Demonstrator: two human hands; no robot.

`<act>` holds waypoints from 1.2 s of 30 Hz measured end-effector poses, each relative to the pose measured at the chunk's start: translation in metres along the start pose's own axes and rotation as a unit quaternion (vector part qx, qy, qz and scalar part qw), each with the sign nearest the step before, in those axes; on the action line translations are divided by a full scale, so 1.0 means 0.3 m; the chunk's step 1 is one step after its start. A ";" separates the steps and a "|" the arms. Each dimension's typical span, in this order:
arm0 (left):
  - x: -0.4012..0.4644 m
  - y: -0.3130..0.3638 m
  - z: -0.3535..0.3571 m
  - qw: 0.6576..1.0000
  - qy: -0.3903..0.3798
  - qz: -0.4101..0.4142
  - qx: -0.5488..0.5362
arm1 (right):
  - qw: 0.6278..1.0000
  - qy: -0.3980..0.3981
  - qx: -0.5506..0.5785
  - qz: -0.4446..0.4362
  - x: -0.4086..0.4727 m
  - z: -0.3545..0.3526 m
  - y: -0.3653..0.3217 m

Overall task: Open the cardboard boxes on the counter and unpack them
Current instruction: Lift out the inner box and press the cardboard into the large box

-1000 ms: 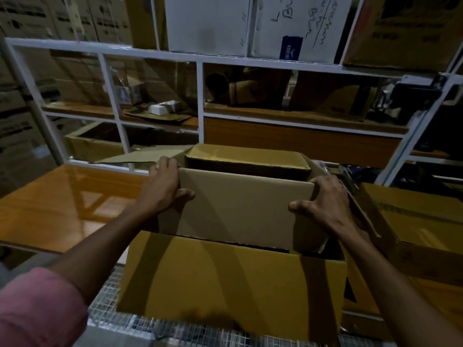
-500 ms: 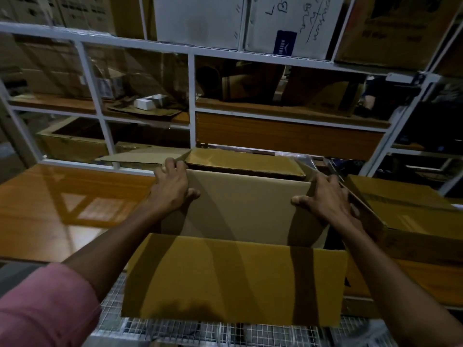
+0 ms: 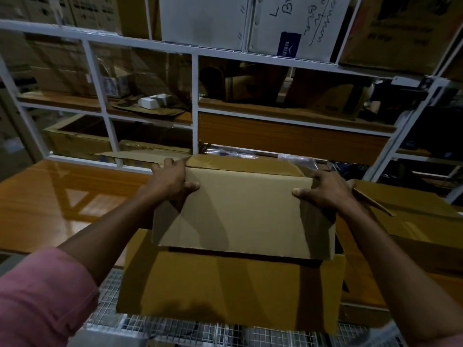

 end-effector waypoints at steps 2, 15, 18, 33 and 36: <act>0.008 -0.011 0.023 1.000 -0.007 0.003 0.028 | 1.000 -0.018 0.012 0.015 -0.003 0.025 0.027; -0.197 -0.097 0.355 0.990 -0.105 -0.070 0.065 | 0.991 -0.125 0.009 0.040 -0.175 0.354 0.191; -0.220 -0.091 0.364 0.989 -0.085 -0.061 0.102 | 0.990 -0.131 -0.025 0.047 -0.195 0.369 0.191; -0.136 0.057 0.188 0.981 -0.171 0.089 0.028 | 0.954 -0.263 -0.093 -0.111 -0.144 0.337 -0.086; -0.095 0.068 0.179 0.977 -0.188 0.101 0.020 | 0.955 -0.263 -0.078 -0.117 -0.112 0.317 -0.129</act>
Point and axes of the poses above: each hand's wrist, its own x-axis towards the middle knuckle, its own z-axis out of the palm, y = z × x, the point moved 9 cm from there along x, towards the middle knuckle, and after that the axes turned 2 degrees about -y, right-handed, at the moved point
